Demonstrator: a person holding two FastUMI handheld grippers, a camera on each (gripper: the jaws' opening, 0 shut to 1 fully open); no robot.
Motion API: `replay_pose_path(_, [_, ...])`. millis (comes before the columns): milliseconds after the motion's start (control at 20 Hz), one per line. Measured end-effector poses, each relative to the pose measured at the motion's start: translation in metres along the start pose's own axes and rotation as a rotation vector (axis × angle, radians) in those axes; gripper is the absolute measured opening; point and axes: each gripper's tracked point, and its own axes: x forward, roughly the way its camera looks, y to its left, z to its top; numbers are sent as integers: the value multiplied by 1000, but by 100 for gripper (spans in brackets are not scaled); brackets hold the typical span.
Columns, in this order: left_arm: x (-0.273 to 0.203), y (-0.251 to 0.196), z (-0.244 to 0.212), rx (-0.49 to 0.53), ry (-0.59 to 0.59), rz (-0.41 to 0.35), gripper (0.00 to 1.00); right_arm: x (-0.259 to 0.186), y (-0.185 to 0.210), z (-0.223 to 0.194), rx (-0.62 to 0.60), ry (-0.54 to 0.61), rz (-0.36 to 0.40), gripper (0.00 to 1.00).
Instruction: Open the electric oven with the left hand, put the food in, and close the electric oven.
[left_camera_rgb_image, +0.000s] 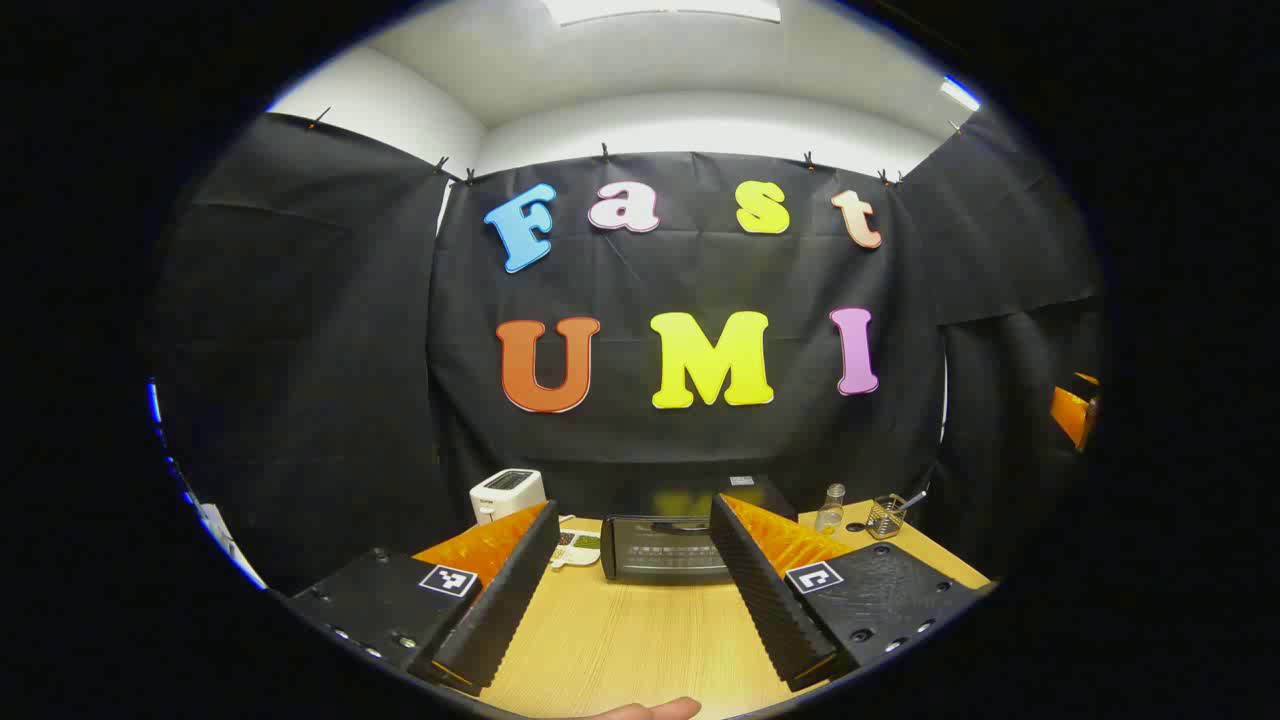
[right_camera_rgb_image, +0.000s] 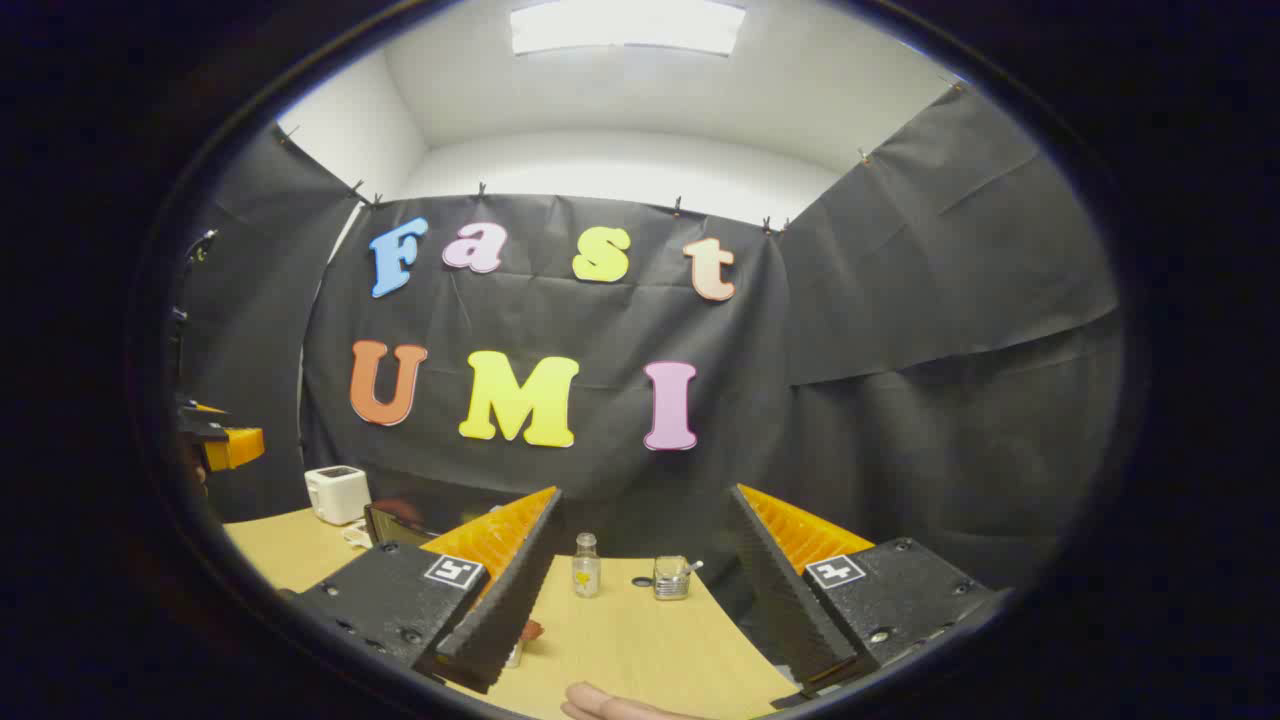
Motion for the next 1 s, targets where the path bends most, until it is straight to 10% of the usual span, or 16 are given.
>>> replay_pose_path(600, [18,-36,-1,11,-91,-77,96,18,5,-18,43,-56,35,100])
replay_pose_path(1000, [117,-49,-45,22,-8,-83,96,68,12,-43,59,-32,47,100])
